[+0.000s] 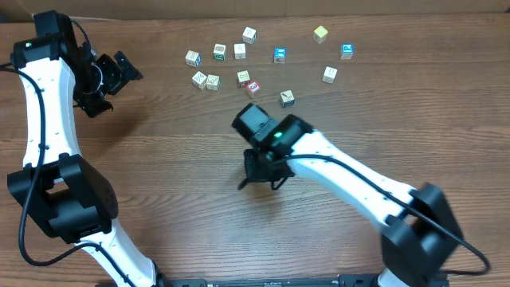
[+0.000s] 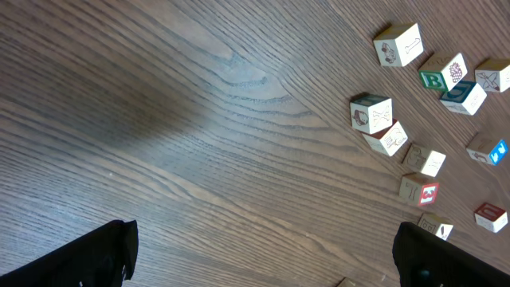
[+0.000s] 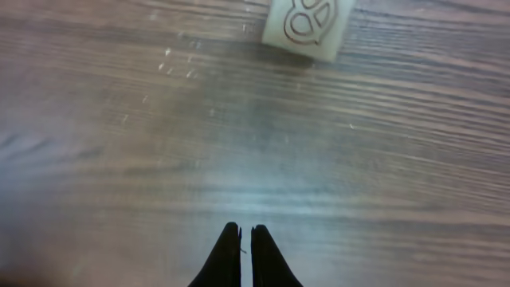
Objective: Form a tower
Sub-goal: 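Swing the right gripper over the stack at table centre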
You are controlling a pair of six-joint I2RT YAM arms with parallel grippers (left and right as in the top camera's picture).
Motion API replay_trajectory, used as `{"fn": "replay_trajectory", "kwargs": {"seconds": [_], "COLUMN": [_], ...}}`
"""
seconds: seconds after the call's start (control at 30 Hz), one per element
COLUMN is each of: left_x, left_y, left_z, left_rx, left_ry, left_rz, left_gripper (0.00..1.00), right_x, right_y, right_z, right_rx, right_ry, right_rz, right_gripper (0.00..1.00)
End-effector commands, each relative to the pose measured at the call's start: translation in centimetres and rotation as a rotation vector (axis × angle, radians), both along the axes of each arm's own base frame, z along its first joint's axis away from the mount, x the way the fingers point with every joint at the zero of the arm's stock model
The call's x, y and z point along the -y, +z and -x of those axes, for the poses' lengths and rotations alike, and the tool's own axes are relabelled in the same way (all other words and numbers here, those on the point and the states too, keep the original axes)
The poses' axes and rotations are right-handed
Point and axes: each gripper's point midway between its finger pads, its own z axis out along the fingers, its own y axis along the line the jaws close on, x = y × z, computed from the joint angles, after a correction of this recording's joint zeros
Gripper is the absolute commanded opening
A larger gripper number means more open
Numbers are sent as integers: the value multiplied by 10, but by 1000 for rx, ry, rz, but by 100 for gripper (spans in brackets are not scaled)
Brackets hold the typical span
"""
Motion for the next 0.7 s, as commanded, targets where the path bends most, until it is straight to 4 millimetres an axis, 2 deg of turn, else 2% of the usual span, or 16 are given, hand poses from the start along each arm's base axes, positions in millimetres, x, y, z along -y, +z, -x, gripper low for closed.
{"fn": "replay_trajectory", "kwargs": {"seconds": [0.0,0.2,0.4,0.67], "left_x": [3,3,3,3], "left_y": [6,6,6,6], "left_z": [-3,-3,-3,-3], "left_rx": [24,24,24,24], "left_ry": [-25,-25,-25,-25], "left_rz": [-4,-4,-4,-4], "left_gripper": [100,100,99,100], "right_x": [3,16,11,16], "right_y": [-14,-20,-21,-36], "right_z": [-9,-24,-32,-25], "right_rx": [13,85,122,106], "right_ry": [-137,-256,-260,-249], "right_rz": [41,106,80,97], "right_gripper": [4,4,4,4]}}
